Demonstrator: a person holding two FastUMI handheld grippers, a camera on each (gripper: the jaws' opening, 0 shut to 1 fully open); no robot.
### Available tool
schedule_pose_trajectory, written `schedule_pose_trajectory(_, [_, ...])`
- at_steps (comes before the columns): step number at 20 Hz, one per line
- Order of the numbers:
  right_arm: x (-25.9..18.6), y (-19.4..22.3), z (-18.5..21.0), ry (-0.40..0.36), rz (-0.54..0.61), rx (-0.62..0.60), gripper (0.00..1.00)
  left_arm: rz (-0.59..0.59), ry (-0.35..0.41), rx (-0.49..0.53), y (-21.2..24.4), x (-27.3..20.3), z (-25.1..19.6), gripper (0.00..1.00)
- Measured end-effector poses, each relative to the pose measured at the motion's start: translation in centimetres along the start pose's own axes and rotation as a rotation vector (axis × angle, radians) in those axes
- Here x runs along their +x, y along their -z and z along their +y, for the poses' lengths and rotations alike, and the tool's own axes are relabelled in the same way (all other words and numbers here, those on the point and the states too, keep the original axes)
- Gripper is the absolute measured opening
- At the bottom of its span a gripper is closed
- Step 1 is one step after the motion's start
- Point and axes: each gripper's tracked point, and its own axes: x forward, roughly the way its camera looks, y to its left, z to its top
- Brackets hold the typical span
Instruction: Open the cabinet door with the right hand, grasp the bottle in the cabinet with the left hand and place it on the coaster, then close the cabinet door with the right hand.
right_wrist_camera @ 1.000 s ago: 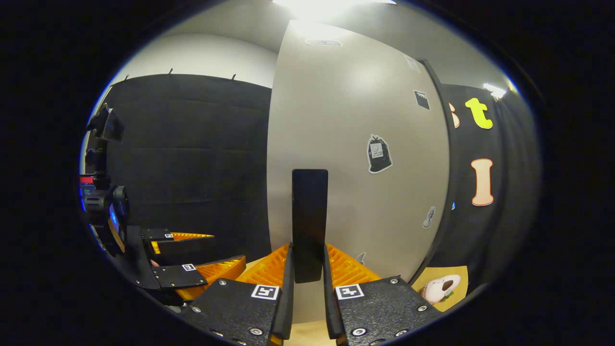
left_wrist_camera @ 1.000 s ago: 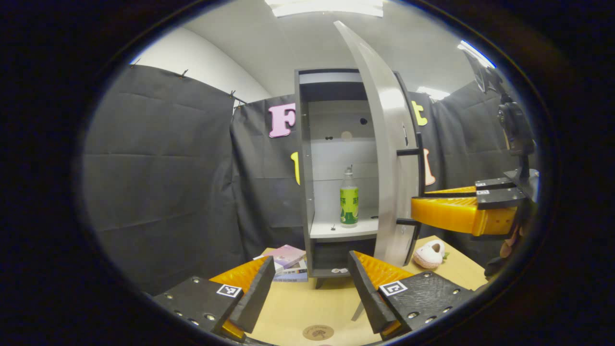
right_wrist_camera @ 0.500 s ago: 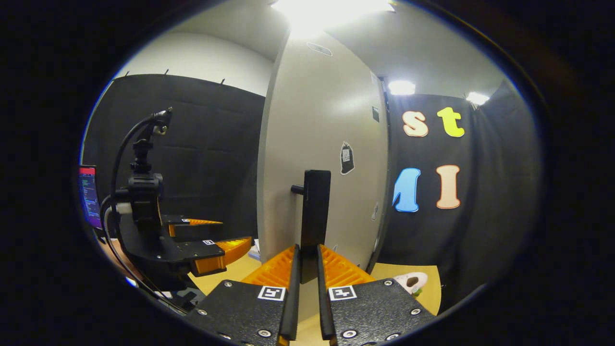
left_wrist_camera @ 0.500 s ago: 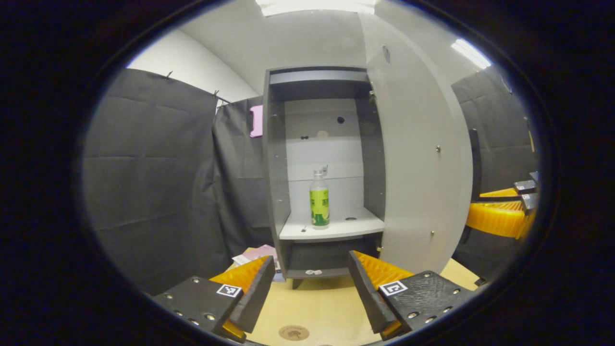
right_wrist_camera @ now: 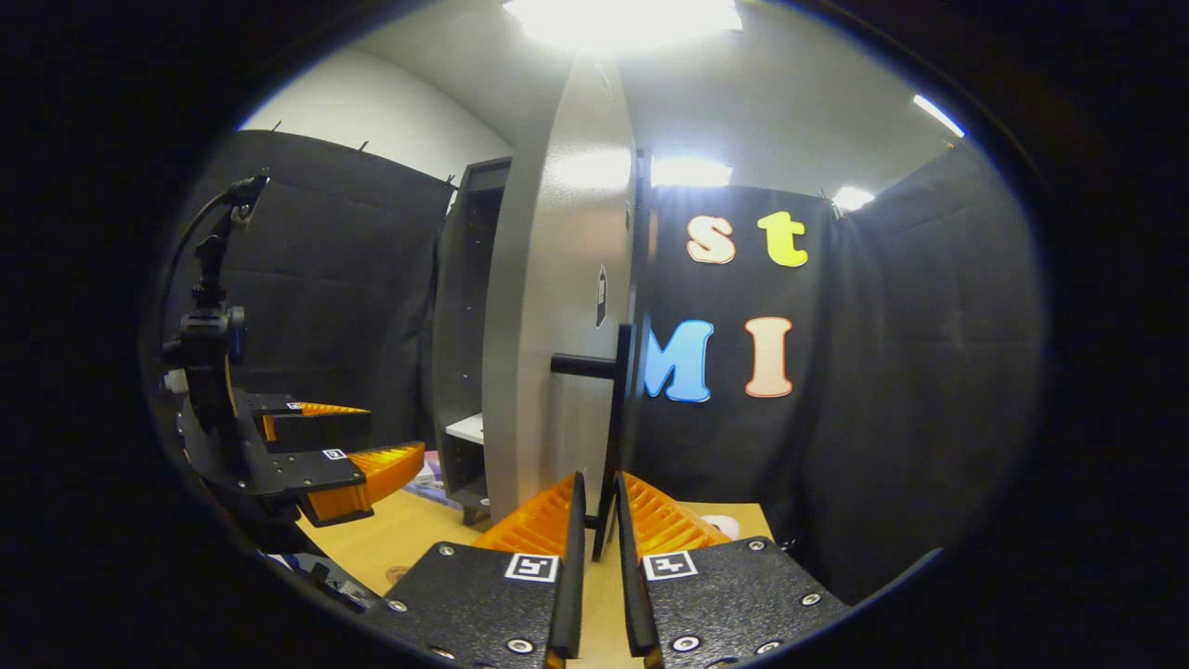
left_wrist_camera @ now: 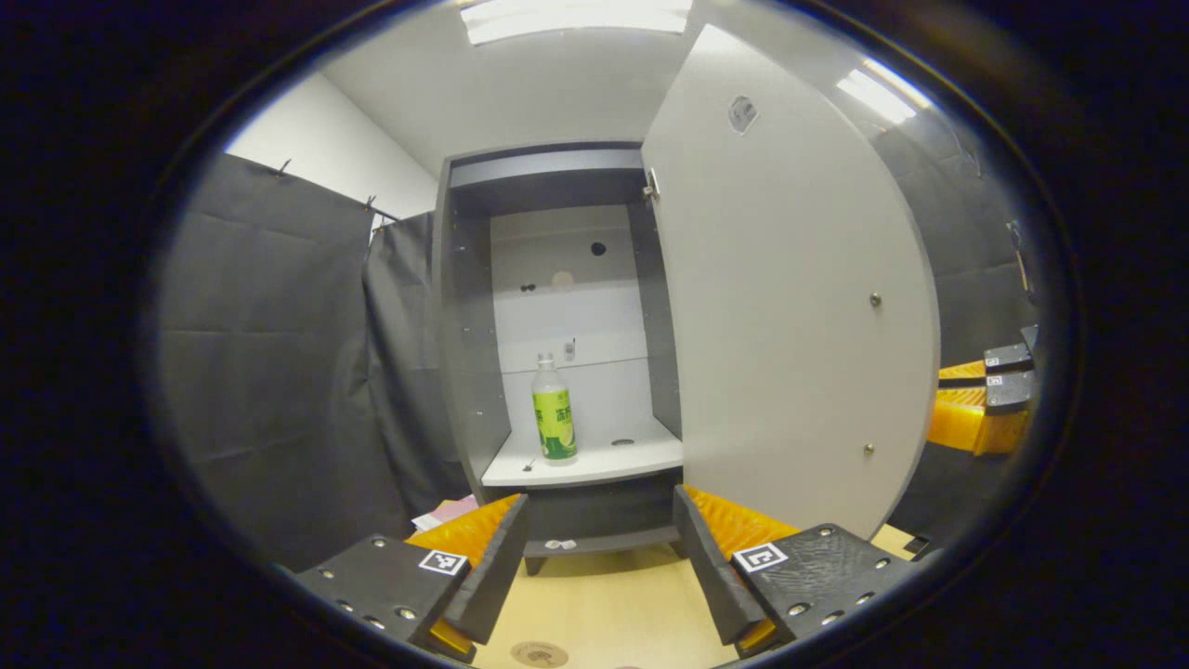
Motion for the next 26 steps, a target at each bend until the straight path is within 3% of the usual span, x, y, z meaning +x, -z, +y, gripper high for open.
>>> schedule_pose_trajectory(3, [0.0, 0.4, 0.8, -0.045, 0.001, 0.055, 0.15, 0.002, -0.015, -0.001, 0.1, 0.6, 0.2, 0.88])
schedule_pose_trajectory(5, [-0.3, 0.2, 0.0, -0.023, -0.005, 0.04, 0.23, 0.008, -0.039, -0.002, 0.4, 1.3, 0.9, 0.88])
schedule_pose_trajectory(6, [-0.4, 0.2, -0.6, -0.002, -0.009, 0.036, 0.35, 0.009, -0.047, -0.011, 0.4, 2.0, 1.3, 0.88])
schedule_pose_trajectory(7, [-0.4, 0.5, -1.2, 0.017, -0.008, 0.041, 0.39, 0.01, -0.044, -0.024, 0.6, 2.8, 1.6, 0.88])
schedule_pose_trajectory(11, [-1.7, 1.6, -2.6, 0.036, 0.008, 0.081, 0.86, 0.011, -0.037, -0.006, 0.9, 7.8, 2.9, 0.92])
schedule_pose_trajectory(12, [-2.1, 1.6, -3.3, 0.056, 0.014, 0.076, 0.94, 0.01, -0.044, -0.001, 0.7, 8.9, 3.2, 0.88])
schedule_pose_trajectory(15, [-3.2, 1.7, -4.9, 0.11, 0.005, 0.078, 0.96, -0.015, -0.065, 0.01, -0.2, 13.5, 4.9, 0.88])
schedule_pose_trajectory(16, [-3.6, 1.9, -5.6, 0.131, 0.006, 0.074, 0.95, -0.015, -0.071, 0.013, -0.2, 15.0, 5.4, 0.92])
schedule_pose_trajectory(18, [-4.2, 2.9, -7.1, 0.183, 0.028, 0.09, 0.95, -0.016, -0.072, 0.023, 0.1, 18.1, 6.3, 0.88])
schedule_pose_trajectory(19, [-4.3, 4.0, -8.0, 0.213, 0.052, 0.102, 0.95, -0.017, -0.074, 0.031, 0.1, 19.5, 6.7, 0.93])
schedule_pose_trajectory(22, [-5.4, 6.2, -10.9, 0.333, 0.122, 0.142, 0.95, -0.015, -0.062, 0.025, 0.4, 23.4, 6.9, 0.88])
schedule_pose_trajectory(23, [-5.7, 6.5, -11.5, 0.371, 0.131, 0.155, 0.95, -0.014, -0.05, 0.018, 0.7, 24.8, 6.9, 0.93])
schedule_pose_trajectory(25, [-5.9, 6.9, -12.3, 0.432, 0.145, 0.166, 0.95, -0.003, -0.041, 0.034, 1.4, 27.3, 7.1, 0.83])
schedule_pose_trajectory(26, [-5.7, 7.0, -12.4, 0.454, 0.153, 0.162, 0.95, -0.003, -0.036, 0.048, 1.7, 28.5, 7.3, 0.88])
